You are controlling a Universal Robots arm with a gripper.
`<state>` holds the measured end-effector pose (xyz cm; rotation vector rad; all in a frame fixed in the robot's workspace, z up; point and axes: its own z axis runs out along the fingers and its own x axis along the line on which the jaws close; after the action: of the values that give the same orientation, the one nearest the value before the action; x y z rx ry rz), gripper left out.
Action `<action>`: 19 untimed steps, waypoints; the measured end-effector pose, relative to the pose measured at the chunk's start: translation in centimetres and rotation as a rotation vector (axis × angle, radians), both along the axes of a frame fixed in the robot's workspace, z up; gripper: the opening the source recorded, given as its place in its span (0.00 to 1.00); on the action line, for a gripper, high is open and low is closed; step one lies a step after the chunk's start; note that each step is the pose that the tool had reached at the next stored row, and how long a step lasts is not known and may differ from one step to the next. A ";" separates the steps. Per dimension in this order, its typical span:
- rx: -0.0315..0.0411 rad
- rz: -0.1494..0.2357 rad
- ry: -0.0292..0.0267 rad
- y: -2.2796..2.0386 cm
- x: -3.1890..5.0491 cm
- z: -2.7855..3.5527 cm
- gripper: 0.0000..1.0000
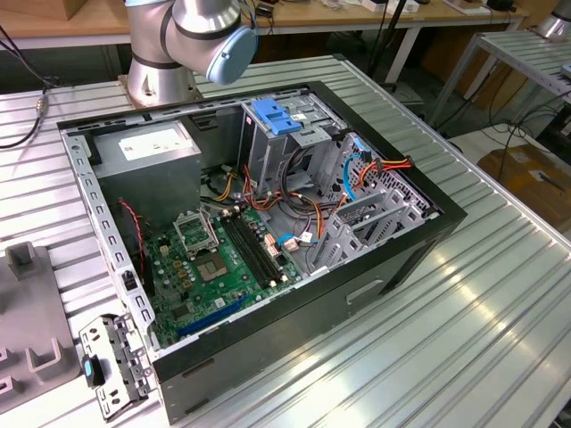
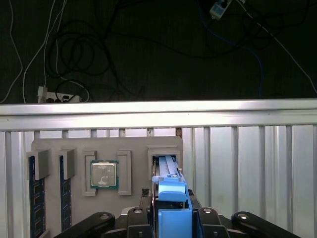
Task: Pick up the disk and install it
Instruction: 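Pick up the disk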
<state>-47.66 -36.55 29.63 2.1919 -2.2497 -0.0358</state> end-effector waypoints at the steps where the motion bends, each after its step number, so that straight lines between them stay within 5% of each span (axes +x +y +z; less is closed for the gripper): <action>1: 0.0000 0.000 0.0000 0.00 0.00 0.00 0.37; 19: 0.0001 0.000 -0.0002 0.01 0.00 0.35 0.37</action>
<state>-47.66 -36.55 29.97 2.1921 -2.2497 -0.0357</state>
